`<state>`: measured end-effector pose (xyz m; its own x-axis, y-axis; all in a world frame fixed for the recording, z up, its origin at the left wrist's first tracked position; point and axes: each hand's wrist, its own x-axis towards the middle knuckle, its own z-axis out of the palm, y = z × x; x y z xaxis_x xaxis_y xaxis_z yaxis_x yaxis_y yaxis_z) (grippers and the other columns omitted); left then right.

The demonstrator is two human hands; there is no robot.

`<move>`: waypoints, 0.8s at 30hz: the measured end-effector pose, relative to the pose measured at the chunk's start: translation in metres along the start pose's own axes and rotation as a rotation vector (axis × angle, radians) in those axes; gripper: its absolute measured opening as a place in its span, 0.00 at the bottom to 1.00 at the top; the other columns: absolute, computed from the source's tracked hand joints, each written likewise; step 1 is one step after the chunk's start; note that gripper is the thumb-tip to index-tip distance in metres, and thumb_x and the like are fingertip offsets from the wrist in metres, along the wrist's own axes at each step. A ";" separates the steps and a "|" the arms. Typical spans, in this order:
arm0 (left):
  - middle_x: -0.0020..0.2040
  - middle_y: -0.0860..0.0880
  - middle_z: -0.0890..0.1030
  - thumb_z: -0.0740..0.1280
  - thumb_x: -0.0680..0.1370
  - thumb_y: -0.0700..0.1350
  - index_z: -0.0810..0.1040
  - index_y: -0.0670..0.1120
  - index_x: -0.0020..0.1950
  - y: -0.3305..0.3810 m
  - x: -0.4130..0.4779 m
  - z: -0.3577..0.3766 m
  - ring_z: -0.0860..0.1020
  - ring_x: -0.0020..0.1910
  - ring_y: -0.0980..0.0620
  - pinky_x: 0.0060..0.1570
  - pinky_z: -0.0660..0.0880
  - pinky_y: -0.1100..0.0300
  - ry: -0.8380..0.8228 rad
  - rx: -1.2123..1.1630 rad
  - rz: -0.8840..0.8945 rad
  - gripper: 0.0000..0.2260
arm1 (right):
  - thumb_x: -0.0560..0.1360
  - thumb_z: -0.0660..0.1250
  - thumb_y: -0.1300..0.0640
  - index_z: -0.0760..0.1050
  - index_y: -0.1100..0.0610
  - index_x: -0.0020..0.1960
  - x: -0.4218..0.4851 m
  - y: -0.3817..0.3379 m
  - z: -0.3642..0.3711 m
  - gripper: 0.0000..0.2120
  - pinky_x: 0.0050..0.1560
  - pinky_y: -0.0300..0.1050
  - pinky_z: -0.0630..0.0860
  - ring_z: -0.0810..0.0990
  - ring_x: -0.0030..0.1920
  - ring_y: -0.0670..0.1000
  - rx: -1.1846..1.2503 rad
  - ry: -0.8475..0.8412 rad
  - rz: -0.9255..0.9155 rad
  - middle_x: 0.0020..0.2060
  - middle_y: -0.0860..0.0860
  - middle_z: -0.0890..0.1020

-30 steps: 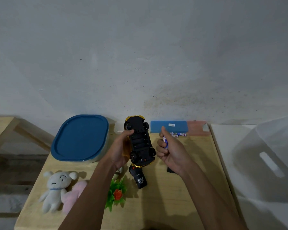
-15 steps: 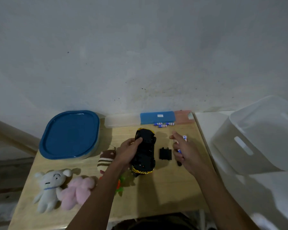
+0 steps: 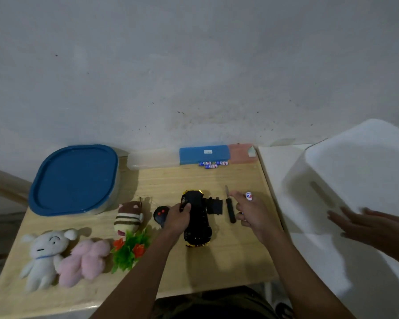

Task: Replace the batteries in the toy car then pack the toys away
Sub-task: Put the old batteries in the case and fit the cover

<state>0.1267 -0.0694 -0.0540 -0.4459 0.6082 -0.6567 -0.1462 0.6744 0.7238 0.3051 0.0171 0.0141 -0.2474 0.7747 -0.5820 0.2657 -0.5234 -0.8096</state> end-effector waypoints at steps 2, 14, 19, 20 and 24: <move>0.52 0.42 0.82 0.58 0.83 0.50 0.77 0.44 0.55 0.007 0.004 0.002 0.80 0.53 0.44 0.58 0.77 0.45 0.024 0.020 0.022 0.13 | 0.76 0.69 0.48 0.81 0.58 0.54 0.009 0.000 -0.004 0.15 0.23 0.36 0.58 0.63 0.24 0.45 -0.026 -0.012 0.017 0.28 0.47 0.67; 0.54 0.42 0.77 0.57 0.83 0.41 0.72 0.40 0.64 0.007 0.021 0.014 0.76 0.51 0.44 0.44 0.74 0.57 0.233 0.242 0.151 0.12 | 0.78 0.66 0.52 0.83 0.53 0.45 0.060 0.003 -0.016 0.09 0.28 0.39 0.66 0.68 0.24 0.43 -0.336 -0.048 -0.107 0.24 0.43 0.74; 0.62 0.44 0.72 0.63 0.80 0.45 0.70 0.44 0.71 0.025 0.016 0.017 0.72 0.62 0.45 0.53 0.70 0.55 0.495 0.340 0.343 0.19 | 0.75 0.62 0.51 0.71 0.55 0.30 0.100 -0.008 -0.029 0.16 0.35 0.45 0.70 0.74 0.31 0.51 -0.723 0.085 -0.196 0.27 0.47 0.75; 0.60 0.45 0.74 0.64 0.80 0.46 0.72 0.44 0.69 0.034 0.017 0.018 0.72 0.60 0.47 0.51 0.70 0.56 0.495 0.351 0.414 0.18 | 0.75 0.62 0.49 0.73 0.54 0.33 0.107 -0.014 -0.032 0.14 0.37 0.45 0.72 0.78 0.35 0.52 -0.799 0.106 -0.214 0.31 0.48 0.78; 0.48 0.49 0.79 0.66 0.79 0.48 0.77 0.46 0.63 0.072 0.045 0.031 0.76 0.46 0.51 0.44 0.72 0.59 0.261 0.409 0.568 0.14 | 0.75 0.64 0.47 0.75 0.47 0.64 0.138 -0.039 -0.036 0.18 0.52 0.44 0.72 0.78 0.59 0.54 -1.050 0.189 -0.254 0.60 0.48 0.80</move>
<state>0.1237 0.0198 -0.0383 -0.5576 0.8245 -0.0961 0.4865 0.4185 0.7669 0.2945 0.1574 -0.0317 -0.2843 0.9060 -0.3135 0.9108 0.1530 -0.3835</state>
